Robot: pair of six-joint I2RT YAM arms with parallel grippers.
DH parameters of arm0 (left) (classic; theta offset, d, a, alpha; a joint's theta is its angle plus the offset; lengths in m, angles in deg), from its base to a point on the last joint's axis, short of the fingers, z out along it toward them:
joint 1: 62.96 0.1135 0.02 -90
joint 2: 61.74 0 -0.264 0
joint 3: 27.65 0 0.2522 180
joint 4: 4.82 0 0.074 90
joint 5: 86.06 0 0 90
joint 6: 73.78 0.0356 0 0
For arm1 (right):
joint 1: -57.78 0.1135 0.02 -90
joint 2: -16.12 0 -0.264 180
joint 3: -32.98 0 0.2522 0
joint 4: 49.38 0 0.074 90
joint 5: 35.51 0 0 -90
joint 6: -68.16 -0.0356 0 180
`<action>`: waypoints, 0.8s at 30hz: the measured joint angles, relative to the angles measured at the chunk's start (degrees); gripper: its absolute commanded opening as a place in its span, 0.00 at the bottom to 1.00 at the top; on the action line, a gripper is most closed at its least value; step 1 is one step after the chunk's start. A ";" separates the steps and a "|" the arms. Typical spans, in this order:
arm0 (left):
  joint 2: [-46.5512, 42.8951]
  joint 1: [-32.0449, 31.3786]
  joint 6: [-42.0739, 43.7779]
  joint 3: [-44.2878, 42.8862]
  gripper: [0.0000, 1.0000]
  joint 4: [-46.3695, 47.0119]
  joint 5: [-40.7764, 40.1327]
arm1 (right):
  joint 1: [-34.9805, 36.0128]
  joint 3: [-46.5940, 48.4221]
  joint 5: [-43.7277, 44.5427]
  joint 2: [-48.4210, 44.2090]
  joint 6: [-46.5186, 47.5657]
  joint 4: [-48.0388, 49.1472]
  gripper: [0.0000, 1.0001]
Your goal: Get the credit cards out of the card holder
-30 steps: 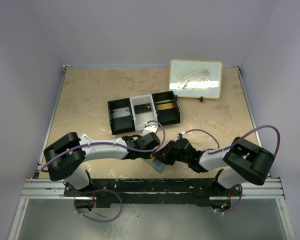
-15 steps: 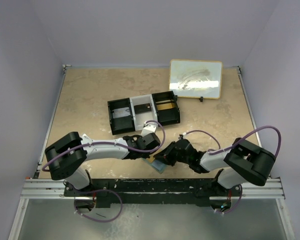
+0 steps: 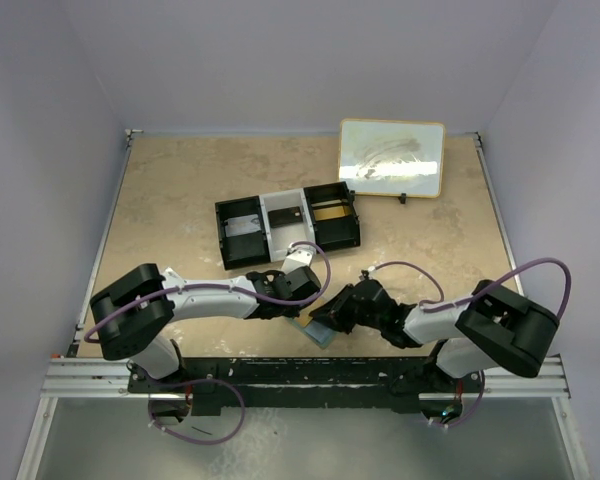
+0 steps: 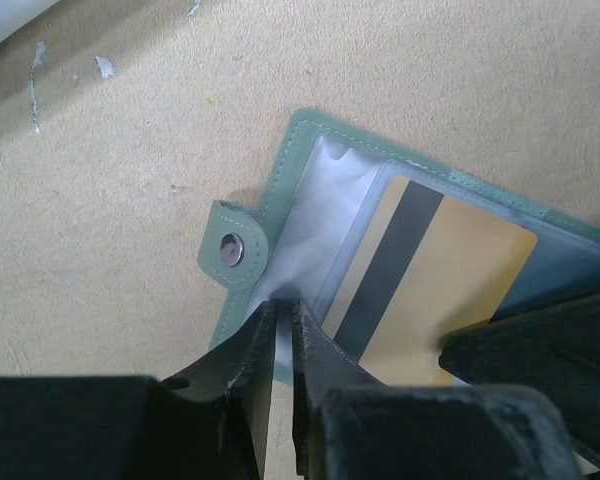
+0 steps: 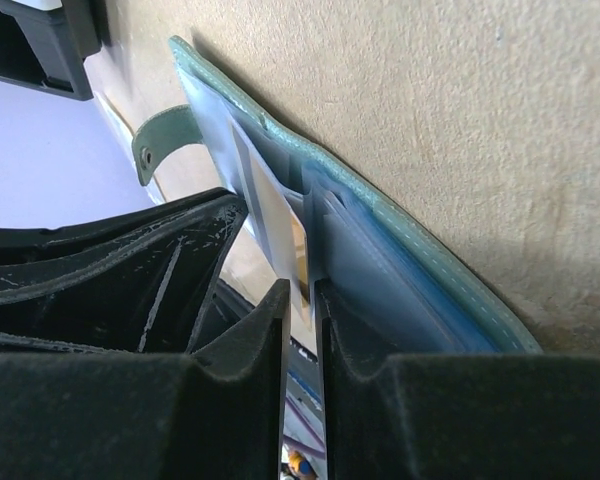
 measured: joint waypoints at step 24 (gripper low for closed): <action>0.28 -0.26 0.02 -0.07 0.08 -0.07 -0.63 | 0.00 -1.42 0.92 -6.64 0.61 -6.93 0.00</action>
